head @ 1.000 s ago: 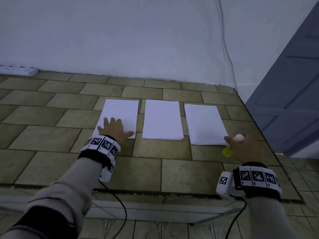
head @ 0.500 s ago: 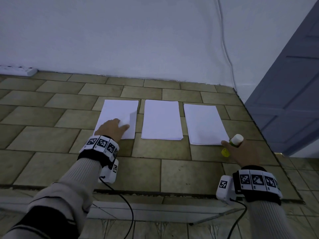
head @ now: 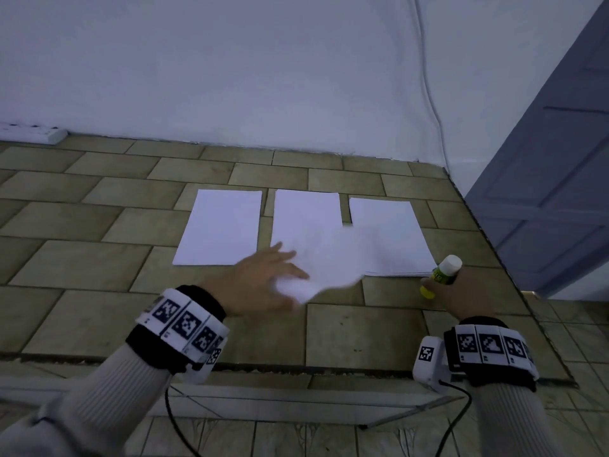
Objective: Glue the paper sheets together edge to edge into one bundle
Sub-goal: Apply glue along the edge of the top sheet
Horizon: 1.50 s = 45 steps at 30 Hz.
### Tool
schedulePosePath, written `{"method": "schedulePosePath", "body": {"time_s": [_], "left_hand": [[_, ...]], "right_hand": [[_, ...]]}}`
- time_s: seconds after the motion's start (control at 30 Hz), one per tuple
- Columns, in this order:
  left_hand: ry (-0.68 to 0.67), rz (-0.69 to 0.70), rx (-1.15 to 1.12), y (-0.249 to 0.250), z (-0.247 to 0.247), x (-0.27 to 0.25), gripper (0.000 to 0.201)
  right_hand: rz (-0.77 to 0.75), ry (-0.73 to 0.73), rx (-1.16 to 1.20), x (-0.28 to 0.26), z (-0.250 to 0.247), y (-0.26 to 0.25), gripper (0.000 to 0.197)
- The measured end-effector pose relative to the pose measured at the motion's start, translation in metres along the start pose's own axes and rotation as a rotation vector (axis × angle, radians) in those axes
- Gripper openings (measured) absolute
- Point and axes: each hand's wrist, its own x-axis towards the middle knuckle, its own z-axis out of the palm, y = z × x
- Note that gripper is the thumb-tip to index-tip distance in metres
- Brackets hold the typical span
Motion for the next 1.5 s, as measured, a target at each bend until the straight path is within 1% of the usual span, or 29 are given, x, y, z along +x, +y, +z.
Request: {"method": "schedulePosePath", "body": {"time_s": [0.07,0.1,0.13,0.23,0.27,0.33,0.4,0.47,0.5,0.53,0.57,0.6,0.67,0.7,0.73,0.8,0.9,0.97,1.07,1.13,1.2,1.27,1.33,1.4,1.5], "left_hand": [[-0.050,0.114,0.072,-0.001,0.016,-0.002,0.059],[-0.062,0.141,0.090,-0.004,0.023,-0.004,0.062],[-0.100,0.122,0.121,-0.007,0.026,-0.005,0.064],[-0.299,-0.031,0.309,-0.008,0.029,-0.011,0.068],[-0.336,-0.043,0.350,-0.005,0.030,-0.013,0.070],[-0.355,-0.036,0.371,-0.003,0.034,-0.017,0.074],[-0.355,-0.060,0.331,-0.003,0.036,-0.022,0.075],[-0.308,-0.076,0.277,-0.004,0.037,-0.026,0.070],[-0.257,-0.086,0.258,-0.003,0.038,-0.028,0.073],[-0.186,-0.115,0.252,-0.002,0.040,-0.029,0.088],[-0.103,-0.164,0.262,-0.001,0.041,-0.030,0.109],[-0.035,-0.235,0.302,-0.001,0.044,-0.032,0.123],[0.060,-0.361,0.384,-0.003,0.052,-0.034,0.135],[0.071,-0.399,0.406,-0.003,0.055,-0.034,0.136],[0.050,-0.424,0.426,-0.002,0.057,-0.035,0.133],[0.034,-0.429,0.452,-0.004,0.061,-0.038,0.114],[0.043,-0.346,0.459,-0.009,0.065,-0.041,0.083],[0.084,-0.269,0.481,-0.019,0.073,-0.043,0.075],[0.146,-0.205,0.467,-0.030,0.083,-0.044,0.076],[0.141,-0.209,0.419,-0.035,0.086,-0.045,0.078],[0.164,-0.200,0.376,-0.041,0.090,-0.046,0.084],[0.195,-0.184,0.359,-0.046,0.093,-0.047,0.091],[0.216,-0.166,0.359,-0.049,0.096,-0.048,0.094],[0.208,-0.170,0.350,-0.050,0.096,-0.048,0.095],[0.212,-0.160,0.342,-0.050,0.098,-0.048,0.093]], "right_hand": [[-0.003,0.009,0.002,0.001,0.001,0.002,0.032],[-0.009,0.019,-0.004,0.001,0.002,0.003,0.037],[-0.014,0.028,-0.016,0.001,0.002,0.003,0.038],[-0.023,0.021,-0.060,-0.001,0.002,0.002,0.030],[-0.019,0.013,-0.065,-0.001,0.001,0.001,0.030],[-0.015,0.003,-0.069,-0.003,0.001,-0.001,0.030],[-0.025,-0.004,-0.066,-0.005,0.000,-0.003,0.031],[-0.032,-0.025,-0.003,-0.008,-0.001,-0.006,0.042],[-0.034,-0.044,0.039,-0.010,-0.002,-0.009,0.048],[-0.046,-0.063,0.075,-0.013,-0.002,-0.012,0.051],[-0.074,-0.084,0.099,-0.016,-0.002,-0.015,0.049],[-0.111,-0.101,0.122,-0.019,-0.001,-0.019,0.045],[-0.183,-0.120,0.194,-0.024,0.003,-0.025,0.035],[-0.214,-0.126,0.229,-0.026,0.007,-0.028,0.030],[-0.243,-0.130,0.251,-0.029,0.010,-0.032,0.027],[-0.304,-0.147,0.269,-0.037,0.017,-0.041,0.022],[-0.378,-0.190,0.306,-0.046,0.027,-0.054,0.020],[-0.397,-0.213,0.333,-0.049,0.035,-0.060,0.021],[-0.405,-0.258,0.388,-0.053,0.048,-0.073,0.021],[-0.417,-0.296,0.431,-0.057,0.058,-0.083,0.020],[-0.423,-0.335,0.443,-0.060,0.069,-0.094,0.019],[-0.468,-0.351,0.378,-0.063,0.081,-0.106,0.017],[-0.550,-0.345,0.282,-0.067,0.092,-0.117,0.018],[-0.625,-0.346,0.222,-0.073,0.101,-0.129,0.017],[-0.677,-0.392,0.196,-0.081,0.112,-0.144,0.015]]}}
